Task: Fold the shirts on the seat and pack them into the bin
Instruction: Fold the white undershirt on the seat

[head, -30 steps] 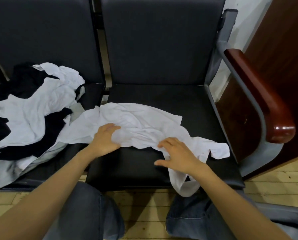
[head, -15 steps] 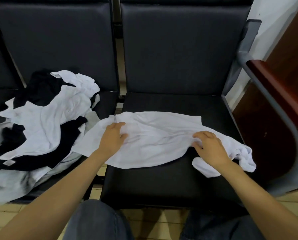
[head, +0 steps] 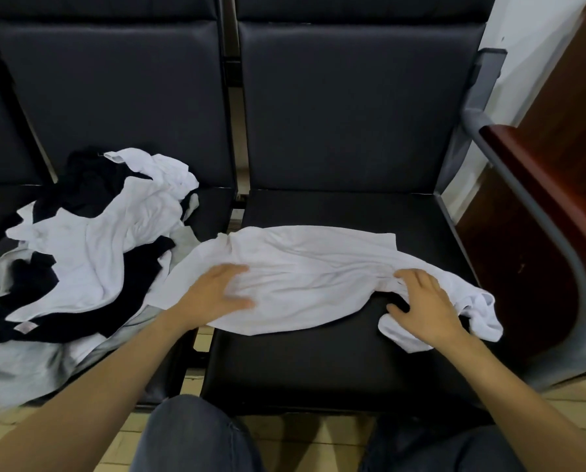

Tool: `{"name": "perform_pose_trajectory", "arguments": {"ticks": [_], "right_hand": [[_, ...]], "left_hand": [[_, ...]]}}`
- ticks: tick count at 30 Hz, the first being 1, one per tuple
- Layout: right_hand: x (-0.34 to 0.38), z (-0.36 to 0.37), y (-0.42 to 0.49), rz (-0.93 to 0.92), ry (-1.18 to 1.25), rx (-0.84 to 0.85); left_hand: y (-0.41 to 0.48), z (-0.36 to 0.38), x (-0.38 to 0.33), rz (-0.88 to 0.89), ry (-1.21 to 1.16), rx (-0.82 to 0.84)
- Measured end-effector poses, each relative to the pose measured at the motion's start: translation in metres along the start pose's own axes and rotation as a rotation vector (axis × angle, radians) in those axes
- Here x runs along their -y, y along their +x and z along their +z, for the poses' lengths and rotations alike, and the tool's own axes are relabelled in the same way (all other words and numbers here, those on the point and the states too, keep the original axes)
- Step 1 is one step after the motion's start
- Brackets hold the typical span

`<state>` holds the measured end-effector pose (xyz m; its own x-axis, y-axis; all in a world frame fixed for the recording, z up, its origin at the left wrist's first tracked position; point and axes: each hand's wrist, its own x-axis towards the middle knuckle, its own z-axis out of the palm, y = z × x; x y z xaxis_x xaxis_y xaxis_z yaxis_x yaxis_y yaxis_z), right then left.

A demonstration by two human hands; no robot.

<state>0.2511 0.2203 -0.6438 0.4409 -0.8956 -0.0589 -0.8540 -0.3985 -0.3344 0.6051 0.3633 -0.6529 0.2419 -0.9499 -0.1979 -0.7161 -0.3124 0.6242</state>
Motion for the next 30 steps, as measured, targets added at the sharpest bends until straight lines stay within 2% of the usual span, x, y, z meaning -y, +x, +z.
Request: {"name": "perform_pose_trajectory", "arguments": {"ticks": [2, 3, 5, 9, 10, 13, 16, 19, 22, 26, 30], "right_hand": [[-0.005, 0.001, -0.007, -0.003, -0.070, 0.045], [-0.009, 0.000, -0.008, 0.046, -0.071, 0.073], [-0.014, -0.001, -0.011, 0.115, -0.081, 0.093], [-0.010, -0.006, -0.024, 0.074, -0.109, 0.085], [-0.009, -0.011, -0.027, 0.069, -0.059, 0.053], [0.000, -0.043, -0.037, 0.032, 0.121, -0.041], [0.021, -0.084, -0.053, -0.050, 0.151, 0.035], [0.045, -0.117, -0.072, -0.148, 0.296, 0.125], [0.063, -0.139, -0.083, -0.178, 0.461, 0.151], [0.070, -0.153, -0.076, -0.064, 0.637, 0.138], [0.044, -0.145, -0.045, 0.168, 0.749, 0.111]], "left_hand": [[-0.010, -0.008, 0.006, 0.029, 0.005, 0.177], [-0.012, -0.011, 0.010, 0.018, -0.005, 0.199], [-0.012, -0.012, 0.013, -0.027, 0.001, 0.122], [-0.016, -0.002, -0.003, 0.021, 0.458, -0.035], [-0.018, -0.003, -0.011, 0.014, 0.460, -0.116], [-0.030, -0.018, -0.036, 0.018, 0.311, -0.317], [-0.046, -0.040, -0.065, -0.014, 0.114, -0.438], [-0.061, -0.061, -0.101, -0.044, -0.220, -0.569], [-0.071, -0.081, -0.136, -0.003, -0.421, -0.682], [-0.058, -0.105, -0.169, 0.038, -0.403, -0.739], [-0.008, -0.101, -0.206, 0.005, -0.308, -0.694]]}}
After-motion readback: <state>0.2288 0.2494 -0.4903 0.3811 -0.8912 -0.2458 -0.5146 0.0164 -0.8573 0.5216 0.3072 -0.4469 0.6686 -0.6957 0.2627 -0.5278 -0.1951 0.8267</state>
